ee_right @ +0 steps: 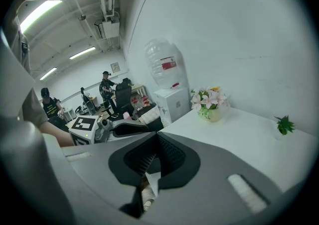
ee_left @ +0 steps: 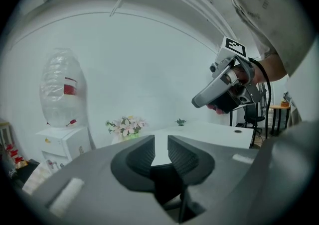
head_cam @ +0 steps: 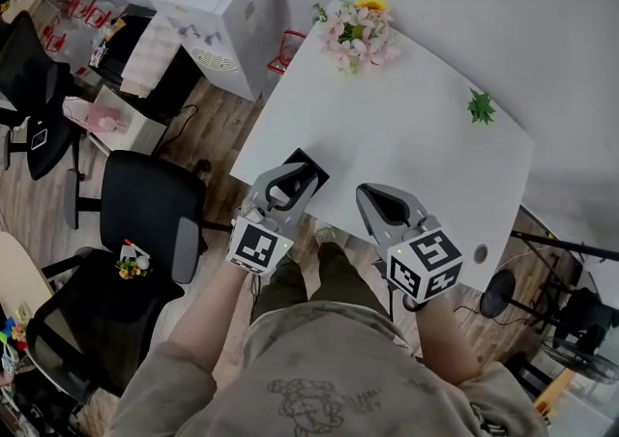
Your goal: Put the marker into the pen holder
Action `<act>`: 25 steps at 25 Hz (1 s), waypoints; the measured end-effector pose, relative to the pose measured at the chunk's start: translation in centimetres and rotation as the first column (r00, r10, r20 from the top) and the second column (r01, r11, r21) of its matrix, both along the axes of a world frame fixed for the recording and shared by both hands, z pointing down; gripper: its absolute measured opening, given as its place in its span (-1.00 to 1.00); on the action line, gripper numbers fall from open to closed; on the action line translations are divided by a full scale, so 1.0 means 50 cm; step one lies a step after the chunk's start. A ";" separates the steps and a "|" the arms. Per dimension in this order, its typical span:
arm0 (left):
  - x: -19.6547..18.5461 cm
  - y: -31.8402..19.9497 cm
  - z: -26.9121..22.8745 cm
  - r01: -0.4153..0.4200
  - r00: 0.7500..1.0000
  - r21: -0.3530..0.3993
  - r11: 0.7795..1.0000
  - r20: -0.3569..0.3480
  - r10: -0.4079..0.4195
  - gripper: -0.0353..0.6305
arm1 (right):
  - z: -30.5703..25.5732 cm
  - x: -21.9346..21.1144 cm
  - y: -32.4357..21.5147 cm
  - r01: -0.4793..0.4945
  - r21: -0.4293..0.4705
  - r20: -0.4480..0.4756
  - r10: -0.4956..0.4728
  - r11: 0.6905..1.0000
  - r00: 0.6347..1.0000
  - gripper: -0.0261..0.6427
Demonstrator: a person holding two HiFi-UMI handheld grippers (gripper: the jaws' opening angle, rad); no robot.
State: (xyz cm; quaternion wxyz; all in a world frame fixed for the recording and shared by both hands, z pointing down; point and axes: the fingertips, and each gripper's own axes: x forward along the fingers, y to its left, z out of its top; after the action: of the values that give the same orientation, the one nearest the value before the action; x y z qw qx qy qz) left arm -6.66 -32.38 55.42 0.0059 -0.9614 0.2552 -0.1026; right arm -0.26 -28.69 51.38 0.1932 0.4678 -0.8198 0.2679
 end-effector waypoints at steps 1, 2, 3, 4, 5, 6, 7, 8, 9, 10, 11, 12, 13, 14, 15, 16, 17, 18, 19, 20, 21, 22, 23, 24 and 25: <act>-0.001 0.000 -0.003 0.009 1.000 -0.004 1.000 -0.005 -0.009 -0.67 | -0.005 0.001 -0.002 0.001 0.006 0.000 -0.001 1.000 1.000 -0.84; -0.003 0.000 -0.010 0.018 1.000 -0.003 1.000 -0.008 -0.018 -0.67 | -0.010 0.003 -0.003 0.003 0.013 0.000 -0.003 1.000 1.000 -0.84; -0.006 -0.001 -0.020 0.026 1.000 0.001 1.000 -0.013 -0.026 -0.67 | -0.016 0.004 -0.006 0.004 0.020 0.001 -0.004 1.000 1.000 -0.84; -0.009 -0.003 -0.032 0.034 0.999 0.006 0.999 -0.020 -0.034 -0.67 | -0.022 0.005 -0.008 0.006 0.029 0.002 -0.006 1.000 1.000 -0.84; -0.014 -0.006 -0.045 0.043 0.999 0.006 0.999 -0.032 -0.043 -0.67 | -0.029 0.005 -0.011 0.008 0.039 0.003 -0.008 0.999 1.000 -0.84; -0.020 -0.008 -0.057 0.055 0.997 -0.002 0.998 -0.048 -0.055 -0.67 | -0.037 0.005 -0.015 0.010 0.050 0.004 -0.010 0.999 1.000 -0.84; -0.026 -0.009 -0.068 0.068 0.996 -0.008 0.998 -0.061 -0.069 -0.67 | -0.046 0.004 -0.018 0.014 0.062 0.003 -0.014 0.998 1.000 -0.84; -0.032 -0.009 -0.082 0.078 0.995 -0.005 0.997 -0.069 -0.079 -0.67 | -0.055 0.004 -0.021 0.019 0.074 0.001 -0.019 0.997 1.000 -0.84; -0.037 -0.008 -0.097 0.086 0.994 0.009 0.996 -0.071 -0.085 -0.67 | -0.065 0.003 -0.024 0.024 0.087 -0.001 -0.024 0.996 1.000 -0.84; -0.042 -0.006 -0.112 0.092 0.993 0.023 0.995 -0.071 -0.090 -0.67 | -0.076 0.003 -0.026 0.029 0.100 -0.002 -0.029 0.995 1.000 -0.84; -0.047 -0.004 -0.125 0.100 0.993 0.031 0.994 -0.072 -0.098 -0.67 | -0.086 0.003 -0.028 0.034 0.113 -0.002 -0.034 0.993 0.999 -0.84; -0.052 -0.003 -0.139 0.110 0.991 0.034 0.993 -0.081 -0.107 -0.67 | -0.096 0.002 -0.031 0.040 0.126 -0.001 -0.040 0.991 0.999 -0.84; -0.057 -0.002 -0.156 0.121 0.988 0.034 0.992 -0.098 -0.118 -0.68 | -0.107 0.001 -0.034 0.047 0.139 0.001 -0.047 0.989 0.999 -0.84; -0.064 -0.002 -0.174 0.135 0.985 0.032 0.990 -0.117 -0.130 -0.70 | -0.118 -0.001 -0.038 0.054 0.152 0.003 -0.055 0.987 0.998 -0.84; -0.072 -0.002 -0.191 0.151 0.980 0.029 0.988 -0.133 -0.146 -0.72 | -0.130 -0.003 -0.041 0.062 0.165 0.005 -0.064 0.984 0.998 -0.84; -0.081 -0.001 -0.208 0.169 0.976 0.029 0.985 -0.144 -0.163 -0.74 | -0.142 -0.006 -0.044 0.071 0.180 0.006 -0.073 0.981 0.997 -0.84; -0.091 0.001 -0.225 0.186 0.972 0.032 0.982 -0.151 -0.179 -0.75 | -0.156 -0.009 -0.047 0.078 0.196 0.006 -0.081 0.978 0.997 -0.84; -0.100 0.003 -0.242 0.202 0.969 0.037 0.979 -0.156 -0.194 -0.77 | -0.169 -0.012 -0.049 0.085 0.212 0.007 -0.089 0.974 0.996 -0.84; -0.109 0.007 -0.259 0.214 0.966 0.044 0.976 -0.159 -0.205 -0.77 | -0.182 -0.015 -0.050 0.091 0.227 0.007 -0.095 0.969 0.995 -0.84; -0.117 0.011 -0.275 0.222 0.964 0.051 0.974 -0.163 -0.211 -0.77 | -0.195 -0.017 -0.051 0.097 0.242 0.007 -0.102 0.965 0.995 -0.84; -0.123 0.016 -0.290 0.226 0.963 0.059 0.972 -0.164 -0.214 -0.77 | -0.206 -0.020 -0.050 0.104 0.254 0.005 -0.108 0.962 0.994 -0.84; -0.129 0.022 -0.304 0.230 0.963 0.064 0.971 -0.160 -0.217 -0.77 | -0.218 -0.022 -0.049 0.112 0.266 0.002 -0.116 0.957 0.993 -0.84; -0.135 0.027 -0.315 0.237 0.963 0.064 0.969 -0.149 -0.226 -0.77 | -0.232 -0.025 -0.046 0.121 0.280 -0.001 -0.126 0.952 0.992 -0.84; -0.141 0.032 -0.326 0.247 0.962 0.063 0.967 -0.136 -0.237 -0.77 | -0.247 -0.028 -0.044 0.132 0.298 -0.002 -0.137 0.946 0.991 -0.84; -0.147 0.037 -0.340 0.256 0.960 0.071 0.964 -0.136 -0.245 -0.77 | -0.264 -0.031 -0.041 0.143 0.317 -0.004 -0.150 0.937 0.989 -0.84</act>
State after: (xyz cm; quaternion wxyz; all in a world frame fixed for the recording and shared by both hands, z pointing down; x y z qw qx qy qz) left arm -14.02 -30.54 38.40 0.0188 -0.9247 0.3789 -0.0305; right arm -1.81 -30.75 38.17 0.1267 0.4276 -0.8866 0.1225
